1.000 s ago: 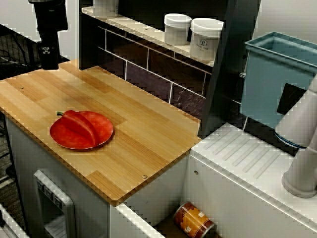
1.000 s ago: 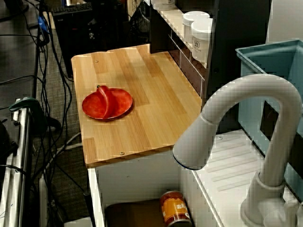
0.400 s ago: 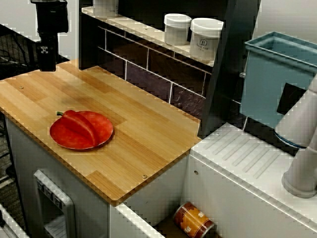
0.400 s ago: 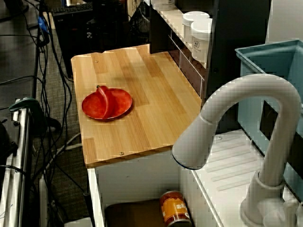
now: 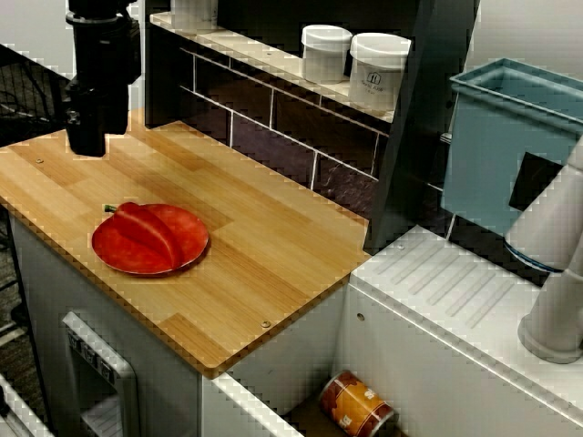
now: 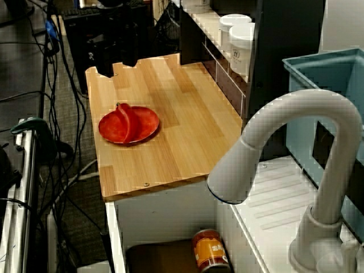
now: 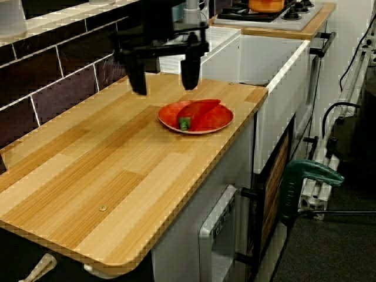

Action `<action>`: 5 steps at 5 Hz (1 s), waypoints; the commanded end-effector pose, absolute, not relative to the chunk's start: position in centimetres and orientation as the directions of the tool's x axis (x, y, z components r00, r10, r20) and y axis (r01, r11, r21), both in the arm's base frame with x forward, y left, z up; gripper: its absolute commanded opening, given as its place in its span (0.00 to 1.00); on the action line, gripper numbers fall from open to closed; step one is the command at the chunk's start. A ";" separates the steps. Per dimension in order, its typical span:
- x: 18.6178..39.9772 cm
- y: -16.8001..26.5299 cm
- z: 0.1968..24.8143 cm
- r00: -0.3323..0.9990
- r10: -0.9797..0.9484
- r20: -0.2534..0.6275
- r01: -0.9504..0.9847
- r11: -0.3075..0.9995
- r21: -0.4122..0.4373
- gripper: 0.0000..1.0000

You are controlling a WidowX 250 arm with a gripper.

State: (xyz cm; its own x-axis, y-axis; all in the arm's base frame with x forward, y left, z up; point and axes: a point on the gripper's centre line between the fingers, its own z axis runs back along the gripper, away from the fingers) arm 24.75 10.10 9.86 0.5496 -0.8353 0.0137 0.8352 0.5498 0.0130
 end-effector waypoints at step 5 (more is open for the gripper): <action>24.1 5.1 6.7 0.117 -0.988 -0.098 0.971 0.093 0.220 1.00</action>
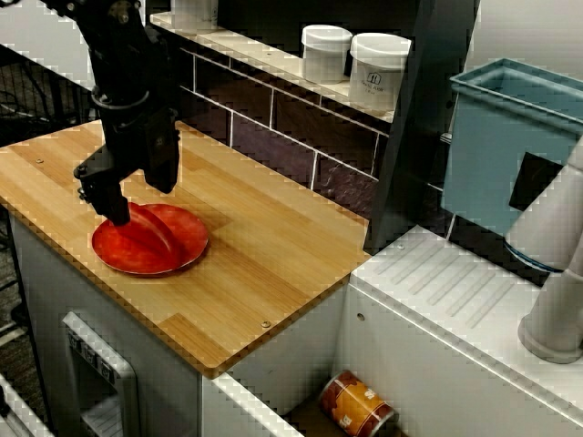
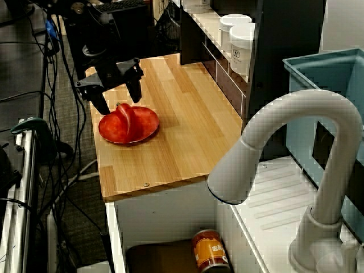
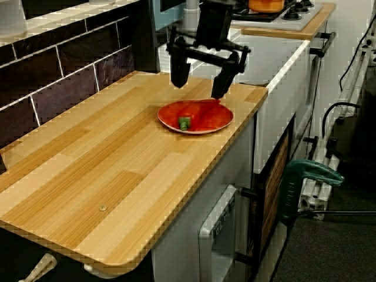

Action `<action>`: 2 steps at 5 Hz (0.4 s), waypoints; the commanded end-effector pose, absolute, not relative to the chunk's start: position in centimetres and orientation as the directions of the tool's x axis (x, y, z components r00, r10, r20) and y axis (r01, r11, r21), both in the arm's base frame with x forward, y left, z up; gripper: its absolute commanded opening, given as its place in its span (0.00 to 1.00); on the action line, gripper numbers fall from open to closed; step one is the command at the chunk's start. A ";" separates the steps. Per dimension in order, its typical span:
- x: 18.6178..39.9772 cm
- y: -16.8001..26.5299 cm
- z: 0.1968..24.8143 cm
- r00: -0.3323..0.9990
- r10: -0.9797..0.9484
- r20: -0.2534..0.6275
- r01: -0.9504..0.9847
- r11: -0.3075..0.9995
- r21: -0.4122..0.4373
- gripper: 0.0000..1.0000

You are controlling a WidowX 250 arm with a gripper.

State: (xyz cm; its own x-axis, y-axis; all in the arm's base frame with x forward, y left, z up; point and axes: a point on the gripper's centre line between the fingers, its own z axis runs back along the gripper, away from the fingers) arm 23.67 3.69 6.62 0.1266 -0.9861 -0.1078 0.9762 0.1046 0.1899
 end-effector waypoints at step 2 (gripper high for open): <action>24.3 4.9 6.3 0.089 -0.987 -0.137 0.982 0.064 0.180 1.00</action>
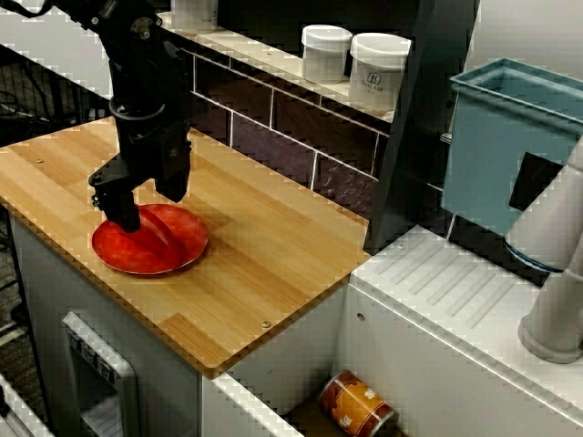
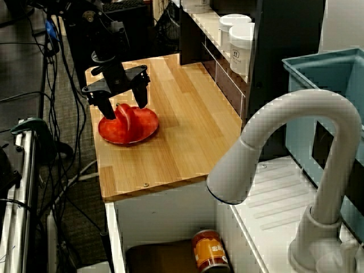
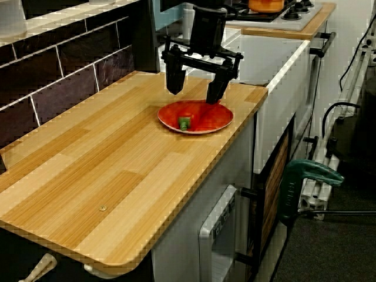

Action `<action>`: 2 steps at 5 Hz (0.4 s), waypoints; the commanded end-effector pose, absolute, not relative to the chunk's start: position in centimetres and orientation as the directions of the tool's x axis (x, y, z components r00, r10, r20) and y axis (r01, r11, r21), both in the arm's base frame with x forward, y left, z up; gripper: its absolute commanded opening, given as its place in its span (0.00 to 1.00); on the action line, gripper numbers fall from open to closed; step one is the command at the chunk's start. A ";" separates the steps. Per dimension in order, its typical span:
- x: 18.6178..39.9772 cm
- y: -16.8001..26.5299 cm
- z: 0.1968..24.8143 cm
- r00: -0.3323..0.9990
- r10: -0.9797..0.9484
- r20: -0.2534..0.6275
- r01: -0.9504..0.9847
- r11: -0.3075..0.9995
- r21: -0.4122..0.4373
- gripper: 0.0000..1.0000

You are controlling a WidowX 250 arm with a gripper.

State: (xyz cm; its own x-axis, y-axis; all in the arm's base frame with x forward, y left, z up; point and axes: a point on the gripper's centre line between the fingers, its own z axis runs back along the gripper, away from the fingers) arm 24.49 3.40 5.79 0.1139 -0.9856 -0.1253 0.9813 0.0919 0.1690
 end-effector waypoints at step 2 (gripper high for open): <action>24.4 4.9 5.6 0.013 -0.990 -0.144 0.991 -0.006 0.132 1.00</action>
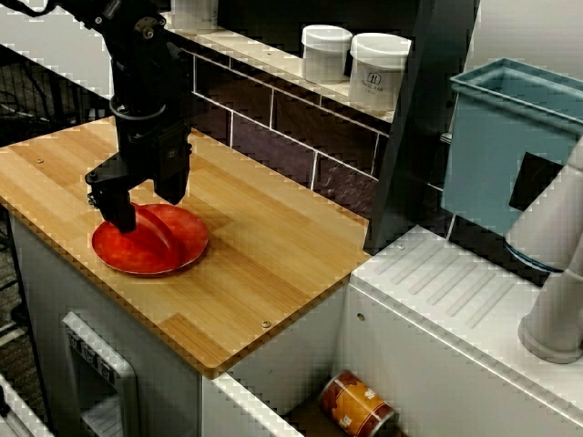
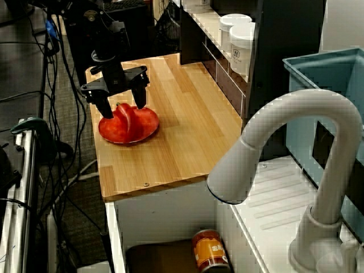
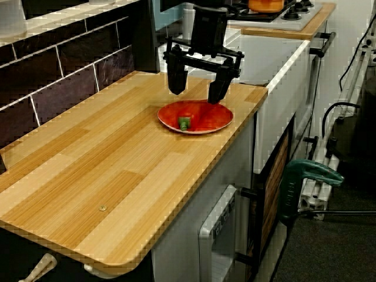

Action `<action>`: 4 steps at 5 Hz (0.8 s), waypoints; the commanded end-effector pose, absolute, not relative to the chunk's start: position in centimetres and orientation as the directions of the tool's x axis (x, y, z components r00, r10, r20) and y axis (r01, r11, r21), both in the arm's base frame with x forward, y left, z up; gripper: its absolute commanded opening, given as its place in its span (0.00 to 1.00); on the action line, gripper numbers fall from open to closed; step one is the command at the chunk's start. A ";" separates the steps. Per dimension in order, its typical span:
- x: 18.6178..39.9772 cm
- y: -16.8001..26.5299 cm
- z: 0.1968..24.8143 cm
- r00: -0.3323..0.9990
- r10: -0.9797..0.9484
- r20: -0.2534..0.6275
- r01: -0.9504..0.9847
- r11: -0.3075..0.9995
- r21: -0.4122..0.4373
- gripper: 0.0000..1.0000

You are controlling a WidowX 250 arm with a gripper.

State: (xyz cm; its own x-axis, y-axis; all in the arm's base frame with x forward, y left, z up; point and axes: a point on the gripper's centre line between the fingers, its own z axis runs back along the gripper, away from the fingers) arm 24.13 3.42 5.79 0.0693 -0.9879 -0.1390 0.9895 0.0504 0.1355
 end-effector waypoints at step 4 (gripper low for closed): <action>25.1 3.8 3.5 -0.042 -0.991 -0.131 0.990 -0.059 0.130 1.00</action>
State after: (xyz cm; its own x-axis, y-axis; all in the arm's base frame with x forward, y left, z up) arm 25.31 2.26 3.22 -0.0369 -0.9912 -0.1268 0.9932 -0.0503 0.1047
